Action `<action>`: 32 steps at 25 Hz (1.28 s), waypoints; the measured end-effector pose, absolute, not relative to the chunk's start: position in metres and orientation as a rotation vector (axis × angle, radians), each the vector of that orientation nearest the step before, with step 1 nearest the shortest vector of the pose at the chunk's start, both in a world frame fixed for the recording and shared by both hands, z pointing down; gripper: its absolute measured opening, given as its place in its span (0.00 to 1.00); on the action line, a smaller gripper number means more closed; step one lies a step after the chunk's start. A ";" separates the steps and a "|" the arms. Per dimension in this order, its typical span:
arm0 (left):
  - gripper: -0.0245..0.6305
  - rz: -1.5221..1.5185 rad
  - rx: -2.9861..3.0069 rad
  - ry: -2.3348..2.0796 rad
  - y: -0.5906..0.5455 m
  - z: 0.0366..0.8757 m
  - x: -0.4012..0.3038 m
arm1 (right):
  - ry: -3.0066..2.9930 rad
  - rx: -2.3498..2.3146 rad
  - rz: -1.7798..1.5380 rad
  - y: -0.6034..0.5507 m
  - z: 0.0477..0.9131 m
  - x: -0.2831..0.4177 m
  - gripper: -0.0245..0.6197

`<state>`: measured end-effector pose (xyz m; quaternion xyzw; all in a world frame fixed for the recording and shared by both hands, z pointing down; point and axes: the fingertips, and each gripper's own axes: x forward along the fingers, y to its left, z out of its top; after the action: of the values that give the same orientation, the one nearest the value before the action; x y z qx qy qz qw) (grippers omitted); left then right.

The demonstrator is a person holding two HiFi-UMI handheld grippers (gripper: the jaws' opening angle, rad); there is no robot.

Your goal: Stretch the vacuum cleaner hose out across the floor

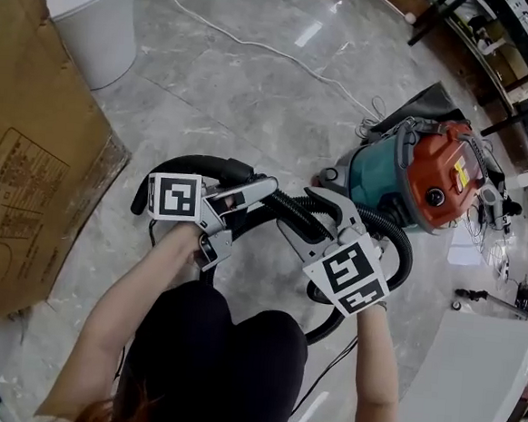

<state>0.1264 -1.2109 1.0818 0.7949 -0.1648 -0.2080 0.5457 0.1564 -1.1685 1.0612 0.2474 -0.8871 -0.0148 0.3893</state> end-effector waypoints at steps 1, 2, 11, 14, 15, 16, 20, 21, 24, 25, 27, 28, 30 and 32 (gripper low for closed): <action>0.39 -0.468 1.908 -0.394 -1.209 1.076 0.129 | -2.260 0.610 -0.014 -1.167 1.059 0.155 0.41; 0.38 -0.454 1.925 -0.386 -1.207 1.069 0.133 | -2.268 0.598 0.023 -1.166 1.057 0.154 0.41; 0.38 -0.383 2.029 -0.344 -1.194 1.035 0.151 | -2.081 0.532 -0.115 -1.165 1.075 0.157 0.30; 0.38 -0.396 2.028 -0.362 -1.194 1.042 0.143 | -2.121 0.557 -0.070 -1.164 1.081 0.149 0.28; 0.38 -0.408 2.030 -0.364 -1.194 1.044 0.141 | -2.119 0.558 -0.069 -1.164 1.083 0.148 0.28; 0.38 -0.420 2.015 -0.369 -1.194 1.046 0.139 | -2.112 0.556 -0.066 -1.164 1.084 0.148 0.28; 0.38 -0.444 1.866 -0.402 -1.192 1.045 0.133 | -2.116 0.571 -0.040 -1.167 1.071 0.142 0.27; 0.38 -0.451 1.863 -0.399 -1.192 1.037 0.132 | -2.127 0.582 -0.023 -1.166 1.063 0.139 0.27; 0.38 -0.469 1.886 -0.419 -1.192 1.009 0.121 | -2.141 0.616 0.016 -1.166 1.037 0.129 0.27; 0.38 -0.477 1.882 -0.428 -1.190 1.000 0.117 | -2.136 0.621 0.025 -1.163 1.029 0.126 0.27; 0.38 -0.498 1.875 -0.406 -1.182 0.979 0.119 | -2.115 0.623 0.038 -1.155 1.014 0.127 0.27; 0.38 -0.498 1.872 -0.395 -1.178 0.968 0.122 | -2.106 0.629 0.046 -1.151 1.005 0.129 0.27; 0.37 -0.479 1.872 -0.399 -1.173 0.944 0.129 | -2.096 0.656 0.081 -1.147 0.982 0.135 0.27; 0.37 -0.455 1.888 -0.414 -1.171 0.916 0.133 | -2.095 0.688 0.118 -1.143 0.956 0.139 0.27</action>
<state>0.1334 -1.1705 0.9162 0.7963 -0.1746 -0.1919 0.5464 0.1388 -1.1434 0.9556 0.2782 -0.8472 0.0479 0.4501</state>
